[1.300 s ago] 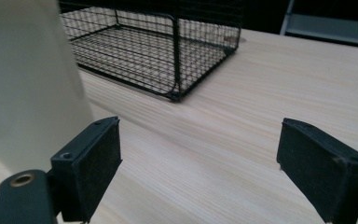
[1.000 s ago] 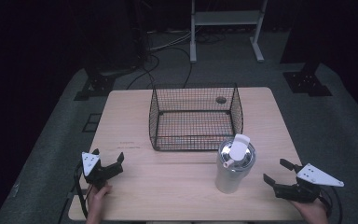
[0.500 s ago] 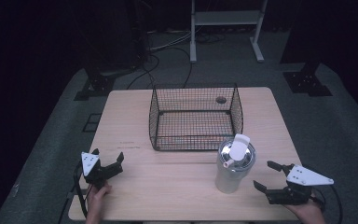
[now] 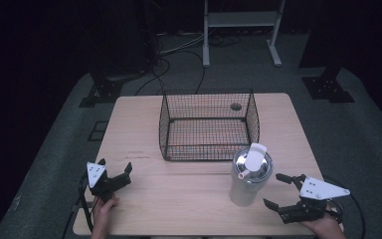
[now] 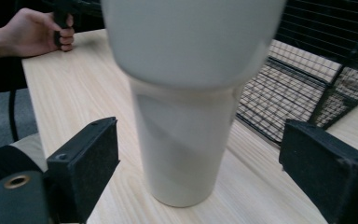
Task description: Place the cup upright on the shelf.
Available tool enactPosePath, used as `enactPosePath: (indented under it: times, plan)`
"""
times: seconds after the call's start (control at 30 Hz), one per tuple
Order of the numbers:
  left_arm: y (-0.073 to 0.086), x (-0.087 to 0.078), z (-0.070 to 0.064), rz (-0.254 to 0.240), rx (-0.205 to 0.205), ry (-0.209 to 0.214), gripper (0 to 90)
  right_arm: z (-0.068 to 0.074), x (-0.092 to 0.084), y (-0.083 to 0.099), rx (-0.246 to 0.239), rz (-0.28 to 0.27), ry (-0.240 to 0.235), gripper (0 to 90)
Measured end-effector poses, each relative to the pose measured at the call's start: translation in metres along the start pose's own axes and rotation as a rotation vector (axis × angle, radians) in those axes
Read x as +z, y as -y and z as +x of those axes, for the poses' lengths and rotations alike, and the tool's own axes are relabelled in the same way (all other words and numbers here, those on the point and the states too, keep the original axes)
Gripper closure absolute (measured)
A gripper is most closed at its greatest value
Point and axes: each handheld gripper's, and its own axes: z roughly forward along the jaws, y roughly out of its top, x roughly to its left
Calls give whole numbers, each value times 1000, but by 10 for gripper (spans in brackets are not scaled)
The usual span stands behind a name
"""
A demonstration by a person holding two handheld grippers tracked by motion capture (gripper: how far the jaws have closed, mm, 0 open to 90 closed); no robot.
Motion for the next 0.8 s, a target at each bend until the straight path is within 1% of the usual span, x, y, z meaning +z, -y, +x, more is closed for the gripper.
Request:
enactPosePath:
  times: [0.1,0.13,0.27,0.3,0.53,0.6,0.63,0.67,0.8]
  plan:
    - [0,0,0,0,0,0,0,1,2,-2,1,-5,-18,90]
    - [0,0,0,0,-2,1,0,2,3,-2,4,-1,-32,86]
    - [0,0,0,0,-1,0,0,3,7,-3,4,4,-42,75]
    - [0,0,0,-1,-1,0,0,3,10,-4,5,1,-47,55]
    - [0,0,0,-2,-1,1,0,5,18,-7,9,1,-61,36]
    - [0,0,0,-3,-2,1,0,4,24,-9,10,-3,-73,35]
    - [0,0,0,-3,-2,1,0,4,24,-9,10,-3,-73,35]
    - [0,0,0,-1,0,1,0,4,28,-9,9,1,-70,35]
    - [0,0,0,-1,1,1,0,3,35,-9,14,-6,-70,35]
